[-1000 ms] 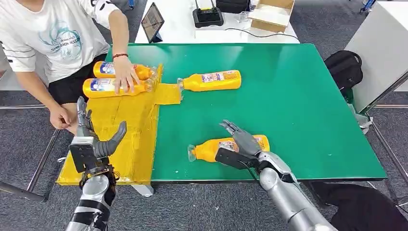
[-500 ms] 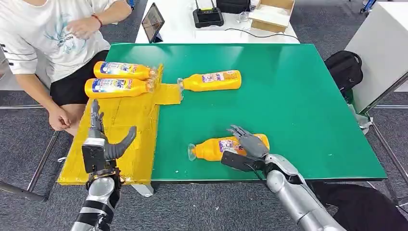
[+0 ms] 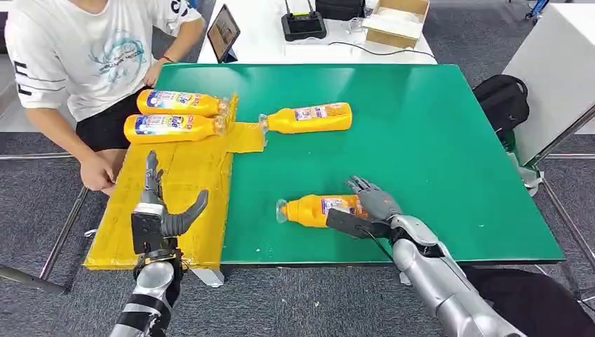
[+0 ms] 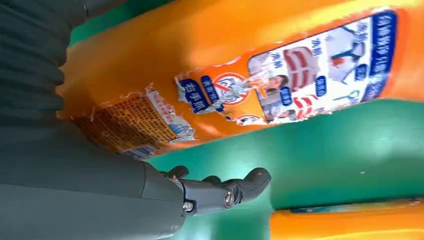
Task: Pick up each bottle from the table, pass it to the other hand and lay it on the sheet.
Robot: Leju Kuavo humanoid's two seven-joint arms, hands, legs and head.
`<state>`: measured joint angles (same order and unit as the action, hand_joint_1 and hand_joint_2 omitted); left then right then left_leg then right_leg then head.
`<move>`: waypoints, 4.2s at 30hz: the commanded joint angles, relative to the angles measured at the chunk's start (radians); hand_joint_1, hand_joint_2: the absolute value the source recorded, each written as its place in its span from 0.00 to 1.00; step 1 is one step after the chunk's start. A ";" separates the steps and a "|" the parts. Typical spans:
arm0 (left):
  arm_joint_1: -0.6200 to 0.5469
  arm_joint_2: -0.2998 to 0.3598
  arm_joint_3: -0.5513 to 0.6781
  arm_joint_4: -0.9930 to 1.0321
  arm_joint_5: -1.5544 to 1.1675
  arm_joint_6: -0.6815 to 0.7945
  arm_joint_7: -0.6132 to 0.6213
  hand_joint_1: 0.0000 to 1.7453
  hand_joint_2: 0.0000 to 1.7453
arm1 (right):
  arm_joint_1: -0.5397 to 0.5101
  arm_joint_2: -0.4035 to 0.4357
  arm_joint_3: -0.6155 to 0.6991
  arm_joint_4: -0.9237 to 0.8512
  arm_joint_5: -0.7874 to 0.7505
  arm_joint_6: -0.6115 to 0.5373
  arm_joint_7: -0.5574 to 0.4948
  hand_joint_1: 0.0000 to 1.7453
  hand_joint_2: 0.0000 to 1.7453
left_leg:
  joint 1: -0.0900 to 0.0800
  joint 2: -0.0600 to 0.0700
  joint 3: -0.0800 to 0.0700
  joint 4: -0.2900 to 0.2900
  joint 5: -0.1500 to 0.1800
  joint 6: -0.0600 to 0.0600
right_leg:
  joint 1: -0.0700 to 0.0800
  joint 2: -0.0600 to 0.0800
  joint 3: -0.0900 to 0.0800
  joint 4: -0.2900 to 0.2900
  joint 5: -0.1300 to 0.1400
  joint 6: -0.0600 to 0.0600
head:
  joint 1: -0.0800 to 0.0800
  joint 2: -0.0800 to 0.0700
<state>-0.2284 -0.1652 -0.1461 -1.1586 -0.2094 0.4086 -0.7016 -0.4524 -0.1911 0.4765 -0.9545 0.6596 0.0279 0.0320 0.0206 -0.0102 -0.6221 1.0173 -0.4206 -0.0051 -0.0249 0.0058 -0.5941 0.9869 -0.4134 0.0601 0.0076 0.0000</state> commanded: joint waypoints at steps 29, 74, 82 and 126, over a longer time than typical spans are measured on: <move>-0.044 -0.006 -0.001 0.075 0.042 -0.007 0.003 0.00 1.00 | 0.052 0.063 -0.053 -0.053 -0.233 -0.067 -0.209 1.00 1.00 | 0.001 0.000 0.007 -0.001 -0.001 0.001 | 0.002 -0.001 0.007 -0.002 -0.001 -0.003 | 0.000 0.000; -0.156 -0.058 -0.179 0.157 0.290 -0.755 0.098 0.00 1.00 | 0.113 0.409 -0.107 0.011 -0.140 -0.503 -0.656 1.00 1.00 | 0.000 0.003 0.004 -0.001 -0.002 0.001 | 0.001 0.001 0.003 -0.001 -0.001 -0.003 | 0.000 0.000; -0.159 -0.057 -0.183 0.160 0.284 -0.751 0.099 0.00 1.00 | 0.108 0.410 -0.101 0.018 -0.140 -0.503 -0.655 1.00 1.00 | 0.000 0.001 0.001 0.000 -0.001 0.001 | 0.000 0.000 0.001 0.000 -0.001 -0.002 | 0.000 0.000; -0.171 -0.073 -0.117 0.083 0.196 -0.503 0.090 1.00 1.00 | 0.109 0.434 0.000 0.083 -0.145 -0.486 -0.601 0.00 0.00 | 0.000 -0.001 0.001 0.000 -0.001 0.001 | 0.000 -0.003 0.001 0.000 -0.002 -0.003 | 0.000 0.000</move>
<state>-0.3324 -0.2308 -0.2712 -1.1002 0.0575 -0.2296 -0.6138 -0.3558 0.2533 0.4658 -0.8583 0.5509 -0.4582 -0.5745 0.0201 -0.0094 -0.6237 1.0172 -0.4205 -0.0052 -0.0260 0.0062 -0.5967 0.9874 -0.4133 0.0606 0.0073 0.0000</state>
